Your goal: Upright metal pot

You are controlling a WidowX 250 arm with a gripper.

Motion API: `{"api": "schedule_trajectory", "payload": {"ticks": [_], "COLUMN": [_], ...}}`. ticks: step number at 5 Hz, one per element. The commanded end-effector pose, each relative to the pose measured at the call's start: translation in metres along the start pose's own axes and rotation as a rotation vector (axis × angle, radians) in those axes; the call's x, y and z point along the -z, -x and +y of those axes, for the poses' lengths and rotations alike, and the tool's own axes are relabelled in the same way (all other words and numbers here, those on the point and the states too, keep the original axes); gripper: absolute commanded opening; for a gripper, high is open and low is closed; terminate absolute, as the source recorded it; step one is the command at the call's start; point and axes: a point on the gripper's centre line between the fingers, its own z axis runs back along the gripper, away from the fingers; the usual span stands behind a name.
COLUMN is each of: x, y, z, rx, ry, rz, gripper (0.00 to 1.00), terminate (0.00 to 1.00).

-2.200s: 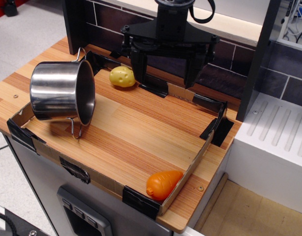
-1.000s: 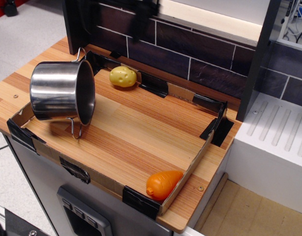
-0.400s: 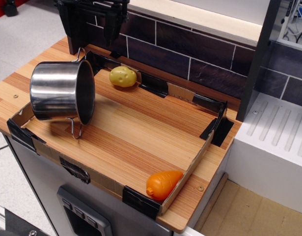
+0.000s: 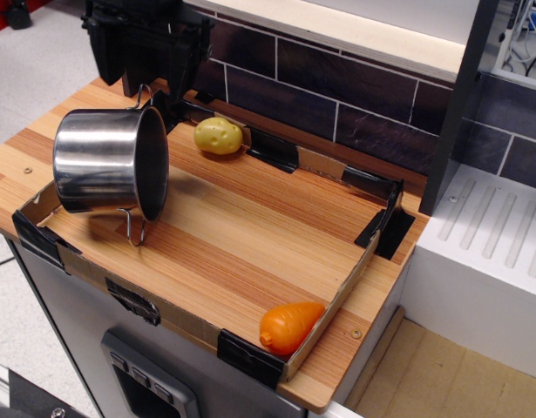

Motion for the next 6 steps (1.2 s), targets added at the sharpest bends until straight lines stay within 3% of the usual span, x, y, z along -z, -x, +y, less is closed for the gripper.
{"api": "schedule_trajectory", "payload": {"ticks": [1,4,5,6], "x": [0.008,0.028,0.029,0.026], "y": [-0.004,-0.001,0.0,0.0], "z": [0.004,0.004,0.005,0.007], "rx": [0.01,-0.009,-0.013,0.007], "ry": [-0.12,-0.244,-0.262,-0.247], "rz": [-0.065,-0.012,0.004,0.006], "gripper": [1.0,1.0,0.0,0.0], "terminate": [0.0,0.0,0.0,0.0]}}
